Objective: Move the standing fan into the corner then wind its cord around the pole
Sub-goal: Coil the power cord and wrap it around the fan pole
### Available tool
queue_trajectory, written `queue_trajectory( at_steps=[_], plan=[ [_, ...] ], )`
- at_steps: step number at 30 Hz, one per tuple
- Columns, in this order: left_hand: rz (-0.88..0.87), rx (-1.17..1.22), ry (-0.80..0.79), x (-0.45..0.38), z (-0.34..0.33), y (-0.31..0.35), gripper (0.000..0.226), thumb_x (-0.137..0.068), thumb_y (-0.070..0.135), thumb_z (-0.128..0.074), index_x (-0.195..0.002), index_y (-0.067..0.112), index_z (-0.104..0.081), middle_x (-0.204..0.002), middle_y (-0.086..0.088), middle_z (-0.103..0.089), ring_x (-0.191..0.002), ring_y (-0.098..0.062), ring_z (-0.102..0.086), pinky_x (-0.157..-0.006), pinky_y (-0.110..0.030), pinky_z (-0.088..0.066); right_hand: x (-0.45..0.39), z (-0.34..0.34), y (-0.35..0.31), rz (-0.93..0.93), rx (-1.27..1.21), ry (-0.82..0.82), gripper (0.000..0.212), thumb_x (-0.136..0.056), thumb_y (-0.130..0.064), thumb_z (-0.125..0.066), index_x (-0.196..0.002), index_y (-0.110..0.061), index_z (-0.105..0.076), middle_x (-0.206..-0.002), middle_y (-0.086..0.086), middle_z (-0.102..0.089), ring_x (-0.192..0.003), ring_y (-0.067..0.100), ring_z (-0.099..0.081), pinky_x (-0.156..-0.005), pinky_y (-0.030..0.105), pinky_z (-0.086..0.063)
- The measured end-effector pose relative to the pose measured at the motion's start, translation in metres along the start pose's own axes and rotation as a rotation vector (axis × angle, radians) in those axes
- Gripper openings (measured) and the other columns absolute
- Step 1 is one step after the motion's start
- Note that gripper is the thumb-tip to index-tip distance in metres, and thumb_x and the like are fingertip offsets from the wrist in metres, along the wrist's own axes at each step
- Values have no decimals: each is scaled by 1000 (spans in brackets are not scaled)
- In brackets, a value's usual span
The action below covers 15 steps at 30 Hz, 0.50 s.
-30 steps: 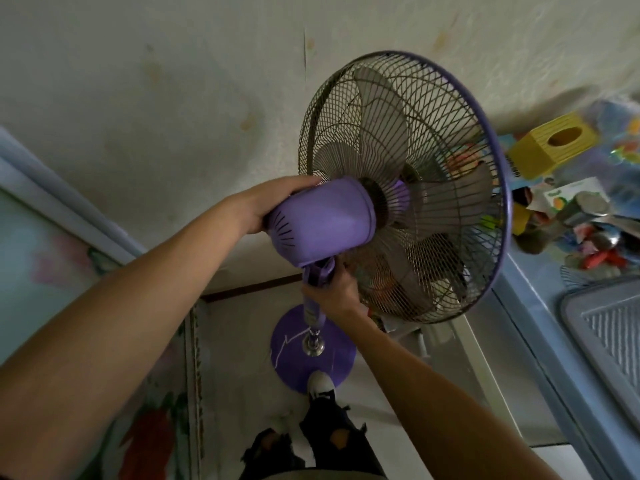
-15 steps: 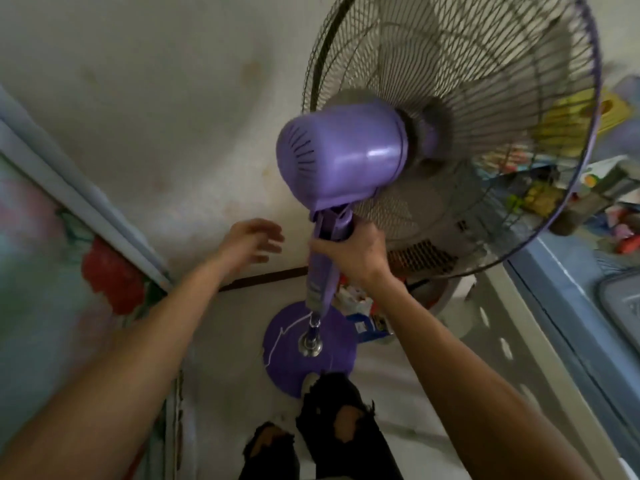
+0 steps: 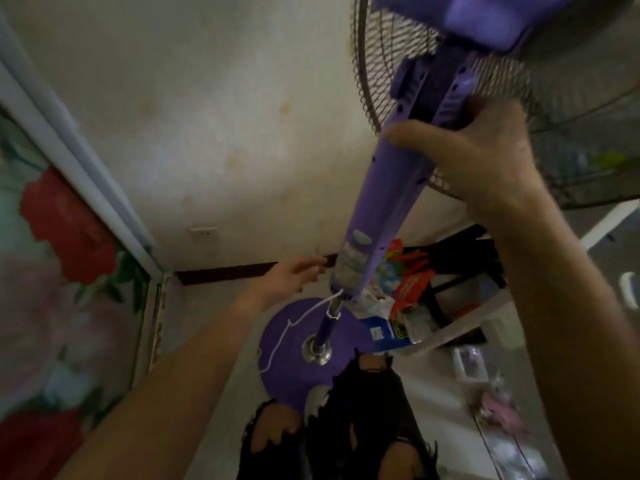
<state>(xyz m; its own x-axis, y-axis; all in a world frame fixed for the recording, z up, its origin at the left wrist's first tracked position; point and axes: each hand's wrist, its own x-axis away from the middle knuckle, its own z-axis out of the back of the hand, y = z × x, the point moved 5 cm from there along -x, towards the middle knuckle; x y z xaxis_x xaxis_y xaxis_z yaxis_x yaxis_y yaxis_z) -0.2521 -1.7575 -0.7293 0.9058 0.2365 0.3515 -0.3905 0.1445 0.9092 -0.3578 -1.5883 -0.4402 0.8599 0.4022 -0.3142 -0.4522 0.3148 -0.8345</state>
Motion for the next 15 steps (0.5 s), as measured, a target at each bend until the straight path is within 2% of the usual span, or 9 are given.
queue_trajectory(
  at_steps=[3, 4, 6, 7, 8, 10, 12, 13, 15],
  plan=[
    [-25, 48, -97, -26, -19, -11, 34, -104, 42, -42, -125, 25, -64, -118, 5, -71, -108, -14, -67, -88, -35, -53, 10, -8, 1, 141, 12, -29, 19, -69, -44, -82, -78, -29, -74, -80, -10, -79, -72, 4, -75, -65, 24, -63],
    [-36, 51, -113, -32, -21, -11, 35, -104, 41, -42, -122, 21, -66, -113, 2, -73, -103, -16, -68, -90, -39, -54, 10, -10, -1, 168, 0, -26, 18, -71, -43, -81, -79, -29, -73, -82, -8, -79, -74, 5, -75, -67, 25, -63],
    [-72, 86, -134, -42, -26, -14, 40, -105, 34, -43, -125, 5, -63, -111, -17, -70, -97, -27, -64, -94, -45, -53, 15, -11, 1, 228, -17, -2, 14, -75, -39, -81, -78, -31, -70, -83, -8, -77, -76, 6, -75, -69, 27, -64],
    [-94, 116, -144, -46, -29, -15, 41, -106, 28, -42, -126, -2, -60, -110, -25, -66, -95, -30, -61, -92, -44, -53, 18, -11, 3, 270, -23, 9, 13, -78, -37, -80, -78, -32, -68, -81, -10, -75, -76, 5, -74, -68, 25, -63],
    [-106, 149, -150, -51, -31, -14, 39, -106, 23, -42, -124, -6, -60, -106, -25, -65, -91, -30, -60, -87, -39, -54, 19, -12, 3, 303, -30, 11, 14, -80, -35, -80, -77, -32, -66, -78, -12, -74, -76, 3, -74, -67, 21, -61],
    [-117, 216, -150, -55, -36, -13, 31, -106, 17, -42, -113, -2, -65, -96, -15, -69, -83, -24, -64, -79, -32, -56, 21, -15, 6, 343, -51, 16, 16, -81, -32, -79, -77, -33, -64, -75, -14, -72, -73, -2, -73, -64, 15, -57],
    [-162, 283, -143, -56, -44, -7, 29, -106, 17, -39, -104, 8, -66, -94, -9, -70, -88, -26, -62, -85, -41, -52, 21, -13, 8, 357, -75, 47, 16, -79, -33, -81, -75, -31, -65, -69, -15, -72, -67, -3, -71, -60, 12, -54],
    [-188, 342, -147, -55, -47, -3, 31, -107, 19, -36, -105, 12, -66, -97, -9, -71, -91, -27, -63, -88, -42, -51, 20, -14, 8, 357, -87, 58, 16, -77, -34, -81, -74, -30, -66, -65, -16, -72, -65, -3, -71, -58, 12, -54],
    [-224, 528, -192, -49, -56, 6, 39, -107, 26, -31, -115, 9, -65, -104, -10, -74, -95, -25, -69, -84, -37, -56, 21, -15, 10, 353, -107, 67, 16, -75, -33, -82, -71, -28, -68, -62, -17, -73, -63, -2, -71, -56, 15, -55]
  ],
)
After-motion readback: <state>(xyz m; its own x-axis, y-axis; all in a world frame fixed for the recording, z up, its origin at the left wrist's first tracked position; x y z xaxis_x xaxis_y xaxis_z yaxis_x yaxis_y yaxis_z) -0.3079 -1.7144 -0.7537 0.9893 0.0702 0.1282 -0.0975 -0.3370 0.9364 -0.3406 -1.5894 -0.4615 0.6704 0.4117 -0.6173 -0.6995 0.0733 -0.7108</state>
